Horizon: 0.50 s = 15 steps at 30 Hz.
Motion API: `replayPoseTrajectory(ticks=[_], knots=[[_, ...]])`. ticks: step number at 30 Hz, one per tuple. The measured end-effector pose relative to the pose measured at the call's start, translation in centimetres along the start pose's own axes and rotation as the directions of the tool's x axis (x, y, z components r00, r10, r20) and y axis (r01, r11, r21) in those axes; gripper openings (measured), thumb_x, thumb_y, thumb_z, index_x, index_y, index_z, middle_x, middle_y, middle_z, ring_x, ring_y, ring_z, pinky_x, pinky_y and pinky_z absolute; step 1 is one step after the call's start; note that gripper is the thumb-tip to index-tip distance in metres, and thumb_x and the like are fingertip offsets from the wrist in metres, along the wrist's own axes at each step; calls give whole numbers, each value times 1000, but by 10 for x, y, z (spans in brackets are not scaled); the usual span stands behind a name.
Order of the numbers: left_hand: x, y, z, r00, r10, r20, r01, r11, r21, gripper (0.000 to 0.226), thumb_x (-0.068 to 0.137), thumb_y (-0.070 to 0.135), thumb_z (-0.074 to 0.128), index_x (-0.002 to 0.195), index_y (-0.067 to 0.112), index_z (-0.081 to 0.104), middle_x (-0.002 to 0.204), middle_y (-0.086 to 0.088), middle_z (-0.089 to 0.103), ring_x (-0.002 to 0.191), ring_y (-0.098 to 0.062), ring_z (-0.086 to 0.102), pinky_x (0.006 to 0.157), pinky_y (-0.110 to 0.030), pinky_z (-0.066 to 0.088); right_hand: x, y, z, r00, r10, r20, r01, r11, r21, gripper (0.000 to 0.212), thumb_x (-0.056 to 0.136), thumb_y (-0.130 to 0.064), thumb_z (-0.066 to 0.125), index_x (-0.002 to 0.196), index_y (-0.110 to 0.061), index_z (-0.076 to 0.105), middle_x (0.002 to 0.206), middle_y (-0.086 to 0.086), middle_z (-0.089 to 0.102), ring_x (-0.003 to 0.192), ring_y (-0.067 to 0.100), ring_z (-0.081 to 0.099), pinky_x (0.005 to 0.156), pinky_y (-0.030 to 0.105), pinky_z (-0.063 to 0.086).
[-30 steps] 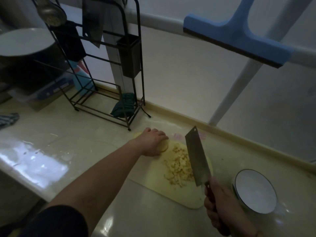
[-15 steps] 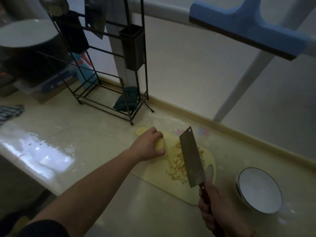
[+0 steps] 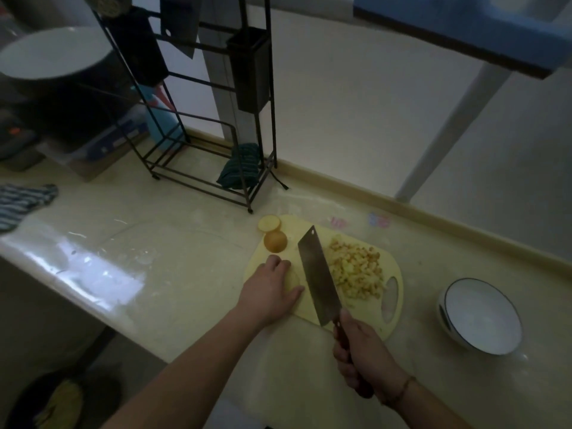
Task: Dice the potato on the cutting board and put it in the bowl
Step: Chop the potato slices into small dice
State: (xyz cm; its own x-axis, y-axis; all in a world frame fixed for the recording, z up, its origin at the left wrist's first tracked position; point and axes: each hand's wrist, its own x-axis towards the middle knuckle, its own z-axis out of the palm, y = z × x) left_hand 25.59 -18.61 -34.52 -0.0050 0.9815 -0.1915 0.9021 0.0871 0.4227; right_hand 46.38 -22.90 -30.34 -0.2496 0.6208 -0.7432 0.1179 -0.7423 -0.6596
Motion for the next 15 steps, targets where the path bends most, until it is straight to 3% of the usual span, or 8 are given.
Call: replayPoseTrajectory(ticks=[5, 9, 15], knots=[[-6, -16, 0, 986, 143, 88, -139, 989, -54, 73, 88, 46, 67, 149, 22, 36, 148, 1, 33, 129, -20, 42, 107, -33, 41, 5, 3, -12, 1000, -3, -24, 3, 1000, -5, 45, 97, -54, 37, 84, -11, 45, 53, 5, 33, 37, 12, 25, 43, 17, 23], [-5, -12, 5, 989, 139, 56, -134, 988, -83, 70, 89, 44, 68, 148, 20, 39, 147, -1, 35, 129, -20, 42, 107, -31, 38, 6, 5, -24, 997, -11, -76, 13, 1000, 17, 47, 98, -54, 35, 85, -9, 46, 52, 5, 34, 36, 12, 24, 42, 16, 23], [3, 0, 17, 987, 163, 2, -163, 986, -30, 71, 88, 52, 64, 146, 20, 40, 145, -2, 37, 125, -23, 43, 102, -36, 42, 7, 7, -8, 983, -149, -106, 131, 978, -161, 45, 99, -52, 36, 75, -14, 43, 53, 6, 35, 38, 12, 26, 42, 18, 24]])
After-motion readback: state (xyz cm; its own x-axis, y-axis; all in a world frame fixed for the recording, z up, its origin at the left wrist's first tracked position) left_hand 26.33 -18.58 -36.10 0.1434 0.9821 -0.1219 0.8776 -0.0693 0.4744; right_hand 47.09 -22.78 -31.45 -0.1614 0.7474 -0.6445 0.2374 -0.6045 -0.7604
